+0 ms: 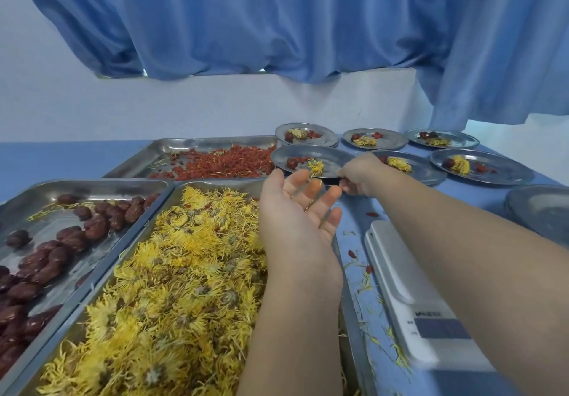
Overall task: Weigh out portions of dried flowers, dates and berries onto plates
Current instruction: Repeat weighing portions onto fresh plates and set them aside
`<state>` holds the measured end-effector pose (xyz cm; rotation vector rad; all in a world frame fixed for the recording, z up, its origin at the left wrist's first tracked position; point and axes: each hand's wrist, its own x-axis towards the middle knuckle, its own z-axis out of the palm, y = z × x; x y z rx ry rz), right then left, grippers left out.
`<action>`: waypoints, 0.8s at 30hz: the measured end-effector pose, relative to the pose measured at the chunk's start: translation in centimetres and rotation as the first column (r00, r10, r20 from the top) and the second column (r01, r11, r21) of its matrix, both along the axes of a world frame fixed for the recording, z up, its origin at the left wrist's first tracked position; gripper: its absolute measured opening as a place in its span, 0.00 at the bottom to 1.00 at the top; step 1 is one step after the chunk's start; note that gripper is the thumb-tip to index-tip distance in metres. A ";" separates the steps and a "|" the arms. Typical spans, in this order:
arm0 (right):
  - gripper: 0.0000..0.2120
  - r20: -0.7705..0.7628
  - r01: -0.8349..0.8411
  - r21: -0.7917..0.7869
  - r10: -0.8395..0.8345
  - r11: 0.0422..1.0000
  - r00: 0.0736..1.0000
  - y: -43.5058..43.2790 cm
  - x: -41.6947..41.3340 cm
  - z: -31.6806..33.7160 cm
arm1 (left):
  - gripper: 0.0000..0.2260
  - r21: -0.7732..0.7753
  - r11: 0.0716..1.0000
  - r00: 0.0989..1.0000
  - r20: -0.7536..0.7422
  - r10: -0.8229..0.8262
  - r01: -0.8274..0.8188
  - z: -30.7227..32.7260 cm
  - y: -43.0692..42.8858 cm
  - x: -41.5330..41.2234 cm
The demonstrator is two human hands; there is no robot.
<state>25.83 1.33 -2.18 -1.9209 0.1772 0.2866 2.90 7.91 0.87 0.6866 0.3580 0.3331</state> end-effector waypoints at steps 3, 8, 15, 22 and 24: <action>0.07 0.029 -0.087 -0.069 0.089 0.994 0.996 -0.4 -0.8 0.3 | 0.15 0.026 1.000 1.000 -0.010 -0.014 0.015 0.1 -0.1 -0.1; 0.11 0.143 -0.151 -0.163 0.174 0.975 0.974 -1.4 -3.6 1.7 | 0.12 0.126 0.988 0.996 -0.022 -0.083 0.085 0.3 -0.6 -0.2; 0.07 0.523 -0.092 -0.493 0.379 0.865 0.763 -7.3 -11.5 4.2 | 0.07 0.389 0.897 0.977 -0.089 -0.193 0.213 0.4 -1.9 -0.5; 0.02 0.683 0.161 -0.560 0.344 0.813 0.644 -18.8 -16.9 3.4 | 0.06 0.559 0.770 0.951 -0.191 -0.243 0.309 0.0 -3.9 -0.7; 0.05 0.642 0.228 -0.648 0.360 0.727 0.677 -21.9 -17.4 2.1 | 0.06 0.582 0.750 0.949 -0.213 -0.234 0.316 0.0 -4.4 -0.7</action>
